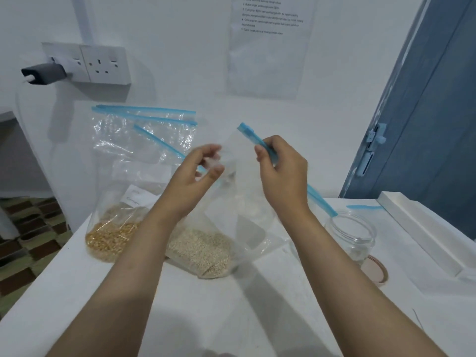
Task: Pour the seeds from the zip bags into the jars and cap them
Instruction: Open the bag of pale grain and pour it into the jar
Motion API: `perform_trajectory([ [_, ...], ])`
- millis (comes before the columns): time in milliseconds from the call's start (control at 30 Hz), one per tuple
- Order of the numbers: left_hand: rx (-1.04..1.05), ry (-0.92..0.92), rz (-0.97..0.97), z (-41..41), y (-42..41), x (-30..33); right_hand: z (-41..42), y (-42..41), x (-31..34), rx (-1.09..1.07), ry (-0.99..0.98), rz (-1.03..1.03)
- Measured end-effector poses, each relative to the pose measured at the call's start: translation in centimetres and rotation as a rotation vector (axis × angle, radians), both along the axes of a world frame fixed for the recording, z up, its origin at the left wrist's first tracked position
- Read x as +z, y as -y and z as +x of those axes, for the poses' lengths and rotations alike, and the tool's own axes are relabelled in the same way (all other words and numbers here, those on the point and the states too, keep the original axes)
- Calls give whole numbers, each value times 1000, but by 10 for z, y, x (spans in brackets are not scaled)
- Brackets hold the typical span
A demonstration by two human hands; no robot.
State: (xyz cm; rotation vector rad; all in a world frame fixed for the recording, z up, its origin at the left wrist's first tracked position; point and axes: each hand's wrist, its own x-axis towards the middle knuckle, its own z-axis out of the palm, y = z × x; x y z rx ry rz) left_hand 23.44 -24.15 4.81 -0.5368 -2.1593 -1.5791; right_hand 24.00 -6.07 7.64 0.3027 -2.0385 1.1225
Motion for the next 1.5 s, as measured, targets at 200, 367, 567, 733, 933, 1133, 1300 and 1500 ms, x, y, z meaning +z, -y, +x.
perform_trajectory([
  [200,63,298,-85,10,65,-79,-3,3,1,25,-3,-51],
  [367,283,196,8,2,64,-99,-3,11,0,27,-45,-46],
  [567,361,76,91,5,46,-79,6,0,12,19,-146,-98],
  [733,290,-21,28,-1,44,-44,7,-19,19,-10,-142,-179],
  [933,249,-97,-183,-21,53,-24,6,-34,7,-38,-87,-251],
  [1133,254,-95,-193,-26,53,-48,7,-33,-2,-15,-61,-230],
  [1300,337,-4,-115,-17,60,-66,8,-24,-2,30,-73,-209],
  [1500,587,68,-21,-1,69,-98,7,-13,1,55,-108,-178],
])
